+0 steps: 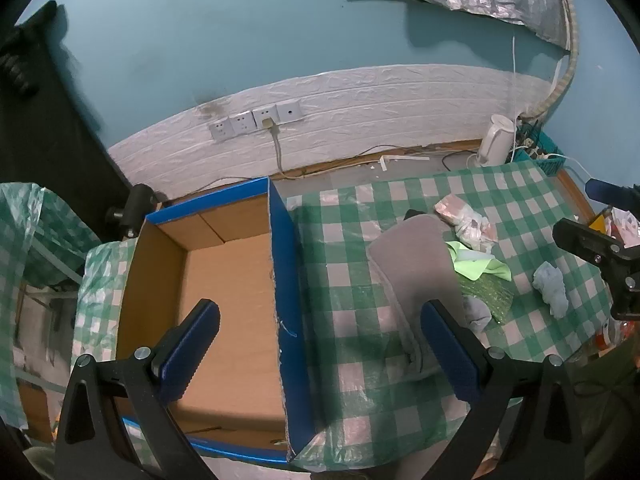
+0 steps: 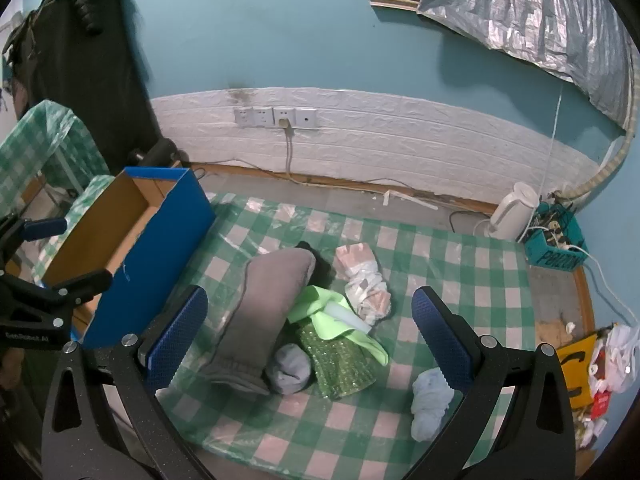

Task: Organize soft objects

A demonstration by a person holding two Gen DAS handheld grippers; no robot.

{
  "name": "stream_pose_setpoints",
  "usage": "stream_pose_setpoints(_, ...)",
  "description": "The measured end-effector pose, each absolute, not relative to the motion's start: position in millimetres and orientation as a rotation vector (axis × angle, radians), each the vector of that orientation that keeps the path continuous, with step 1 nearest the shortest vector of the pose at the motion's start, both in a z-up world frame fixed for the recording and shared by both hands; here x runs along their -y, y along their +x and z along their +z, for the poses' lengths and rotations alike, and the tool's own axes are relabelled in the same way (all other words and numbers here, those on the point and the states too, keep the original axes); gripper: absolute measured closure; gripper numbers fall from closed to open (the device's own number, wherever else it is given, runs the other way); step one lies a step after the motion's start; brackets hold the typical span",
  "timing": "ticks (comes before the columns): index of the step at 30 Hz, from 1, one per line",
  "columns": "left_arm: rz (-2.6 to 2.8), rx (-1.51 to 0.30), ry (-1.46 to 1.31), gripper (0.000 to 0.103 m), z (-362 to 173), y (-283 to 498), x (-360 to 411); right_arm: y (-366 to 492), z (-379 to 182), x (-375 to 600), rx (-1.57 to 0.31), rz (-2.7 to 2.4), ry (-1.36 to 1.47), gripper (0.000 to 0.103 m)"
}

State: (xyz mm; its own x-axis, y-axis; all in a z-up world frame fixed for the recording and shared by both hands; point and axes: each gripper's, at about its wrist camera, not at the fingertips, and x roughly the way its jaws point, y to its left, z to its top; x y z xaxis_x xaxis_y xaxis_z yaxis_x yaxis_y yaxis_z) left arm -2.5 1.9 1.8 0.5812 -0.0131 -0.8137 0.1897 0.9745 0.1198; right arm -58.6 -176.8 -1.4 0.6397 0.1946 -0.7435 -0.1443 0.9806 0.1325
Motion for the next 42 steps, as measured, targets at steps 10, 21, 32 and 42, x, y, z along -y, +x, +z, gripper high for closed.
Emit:
stream_pose_setpoints(10,-0.118,-0.948,0.201,0.002,-0.4,-5.0,-3.4,-58.3,-2.3,174.9,-0.858,0.193,0.061,0.002)
stream_pose_setpoints(21,-0.118,-0.948,0.201,0.002,-0.5,-4.7,-2.9,-57.7,-3.0,173.3,-0.862,0.192,0.058,0.002)
stream_pose_setpoints(32,-0.121,-0.952,0.205,0.002,-4.7,-8.5,-2.7,-57.2,-3.3,172.8,-0.863,0.192,0.057,0.002)
stream_pose_setpoints(42,-0.123,-0.955,0.205,0.002,-6.4,-10.9,-1.4,-57.2,-3.3,173.1,-0.866,0.192,0.057,0.002)
